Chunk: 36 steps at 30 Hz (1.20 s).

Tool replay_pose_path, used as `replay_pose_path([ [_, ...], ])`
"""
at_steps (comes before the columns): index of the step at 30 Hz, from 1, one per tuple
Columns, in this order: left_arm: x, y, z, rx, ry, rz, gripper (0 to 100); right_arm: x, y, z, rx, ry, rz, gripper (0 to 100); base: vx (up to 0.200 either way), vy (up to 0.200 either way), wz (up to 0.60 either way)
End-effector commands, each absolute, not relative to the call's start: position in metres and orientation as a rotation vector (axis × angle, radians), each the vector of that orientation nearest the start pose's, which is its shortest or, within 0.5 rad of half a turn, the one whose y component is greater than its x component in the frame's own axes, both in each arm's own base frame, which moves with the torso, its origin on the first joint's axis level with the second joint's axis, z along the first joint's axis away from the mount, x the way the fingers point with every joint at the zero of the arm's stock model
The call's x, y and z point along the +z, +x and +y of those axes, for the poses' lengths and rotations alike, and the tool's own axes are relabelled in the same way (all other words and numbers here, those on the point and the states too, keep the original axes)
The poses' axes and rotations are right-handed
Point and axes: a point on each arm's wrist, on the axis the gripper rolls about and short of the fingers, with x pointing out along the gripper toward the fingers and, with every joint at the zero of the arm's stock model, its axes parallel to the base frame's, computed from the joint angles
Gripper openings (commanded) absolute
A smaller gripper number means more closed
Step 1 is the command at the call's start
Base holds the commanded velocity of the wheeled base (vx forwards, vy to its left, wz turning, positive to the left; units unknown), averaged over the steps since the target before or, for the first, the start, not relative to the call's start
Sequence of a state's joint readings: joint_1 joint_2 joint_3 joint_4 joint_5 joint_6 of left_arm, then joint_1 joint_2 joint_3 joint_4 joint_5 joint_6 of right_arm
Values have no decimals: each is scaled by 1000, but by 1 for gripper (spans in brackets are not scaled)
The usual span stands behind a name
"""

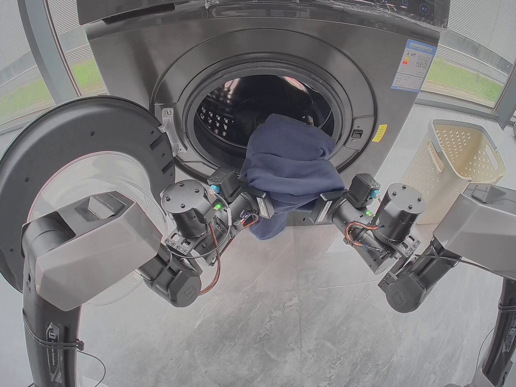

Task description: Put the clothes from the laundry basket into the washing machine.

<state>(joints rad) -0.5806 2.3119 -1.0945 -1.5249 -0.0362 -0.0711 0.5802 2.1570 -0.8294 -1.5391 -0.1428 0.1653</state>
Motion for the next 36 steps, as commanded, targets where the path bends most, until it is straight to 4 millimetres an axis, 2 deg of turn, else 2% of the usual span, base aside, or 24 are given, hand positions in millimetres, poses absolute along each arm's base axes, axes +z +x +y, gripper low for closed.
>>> replay_pose_path([
  [1, 129, 354, -234, -624, -161, -304, 0, 104, 324, 210, 450, 224, -124, 0, 0, 0, 0],
  [5, 127, 352, -233, -624, -160, -301, 0, 109, 321, 211, 456, 229, -136, 0, 0, 0, 0],
  [6, 128, 352, -233, -623, -160, -300, 0, 111, 320, 211, 462, 231, -138, 100, 0, 0, 0],
  [10, 137, 336, -222, -618, -150, -273, 0, 114, 298, 200, 499, 207, -99, 100, 0, 0, 0],
  [13, 151, 312, -207, -624, -141, -241, 0, 111, 264, 189, 617, 179, -15, 100, 0, 0, 0],
  [14, 151, 310, -206, -624, -141, -236, 0, 111, 260, 188, 628, 176, -7, 100, 0, 0, 0],
  [15, 153, 298, -200, -627, -137, -218, 0, 107, 242, 179, 671, 159, 42, 100, 0, 0, 0],
  [19, 149, 278, -185, -621, -122, -174, 0, 92, 217, 163, 690, 101, 141, 100, 0, 0, 0],
  [23, 144, 260, -167, -624, -112, -144, 0, 81, 206, 153, 683, 42, 193, 100, 0, 0, 0],
  [27, 141, 254, -152, -619, -106, -123, 0, 80, 208, 148, 655, 17, 192, 100, 0, 0, 0],
  [32, 142, 251, -150, -622, -101, -121, 0, 84, 218, 138, 582, 28, 168, 100, 0, 0, 0],
  [36, 136, 249, -153, -640, -94, -100, 0, 88, 215, 134, 579, 41, 158, 100, 0, 0, 0],
])
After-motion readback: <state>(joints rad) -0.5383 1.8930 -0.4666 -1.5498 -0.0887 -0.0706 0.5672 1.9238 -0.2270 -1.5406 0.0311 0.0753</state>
